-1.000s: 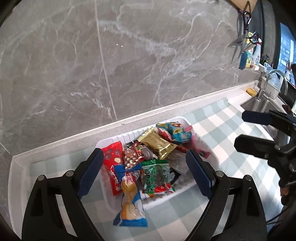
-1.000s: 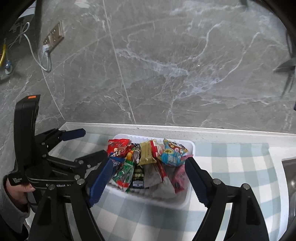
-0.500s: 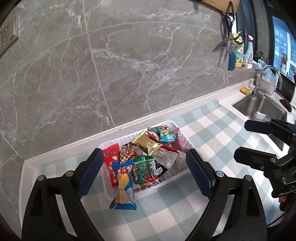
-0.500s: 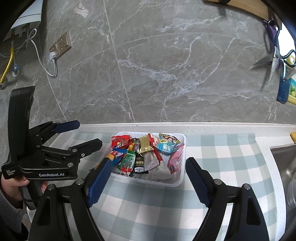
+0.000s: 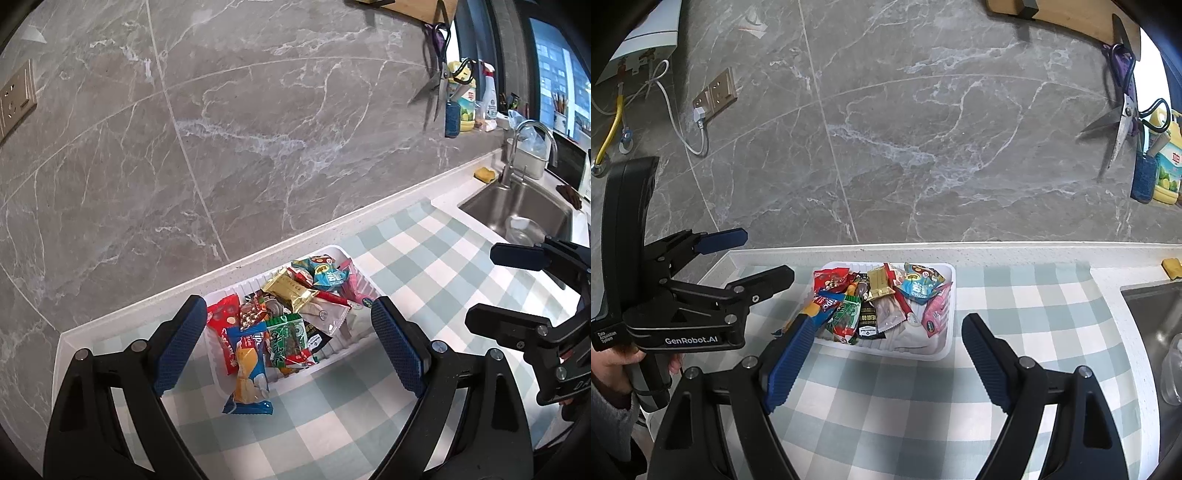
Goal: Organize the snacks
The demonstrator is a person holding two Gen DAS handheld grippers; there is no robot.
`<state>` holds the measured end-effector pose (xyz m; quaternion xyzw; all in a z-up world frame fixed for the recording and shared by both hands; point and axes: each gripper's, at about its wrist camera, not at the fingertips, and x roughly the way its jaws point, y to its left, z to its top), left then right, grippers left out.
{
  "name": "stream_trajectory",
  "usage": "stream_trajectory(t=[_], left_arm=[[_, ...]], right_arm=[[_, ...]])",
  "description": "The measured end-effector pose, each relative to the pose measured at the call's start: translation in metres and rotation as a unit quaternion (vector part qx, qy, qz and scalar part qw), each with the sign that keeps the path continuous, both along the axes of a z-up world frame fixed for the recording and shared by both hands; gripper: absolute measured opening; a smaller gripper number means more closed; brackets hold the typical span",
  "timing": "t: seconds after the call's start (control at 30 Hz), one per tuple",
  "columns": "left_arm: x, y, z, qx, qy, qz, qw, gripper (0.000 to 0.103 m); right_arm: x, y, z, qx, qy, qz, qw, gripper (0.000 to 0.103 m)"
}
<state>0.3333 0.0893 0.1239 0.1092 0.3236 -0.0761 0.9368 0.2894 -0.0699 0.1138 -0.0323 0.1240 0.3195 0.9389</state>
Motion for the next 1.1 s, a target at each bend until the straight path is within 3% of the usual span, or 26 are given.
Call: stream_trajectory(t=[1.1], left_arm=[[-0.0054, -0.0042, 0.0063, 0.002, -0.009, -0.017, 0.9998, 0.091]], right_arm=[[-0.0070, -0.0047, 0.0003, 0.006, -0.003, -0.001, 1.000, 0.085]])
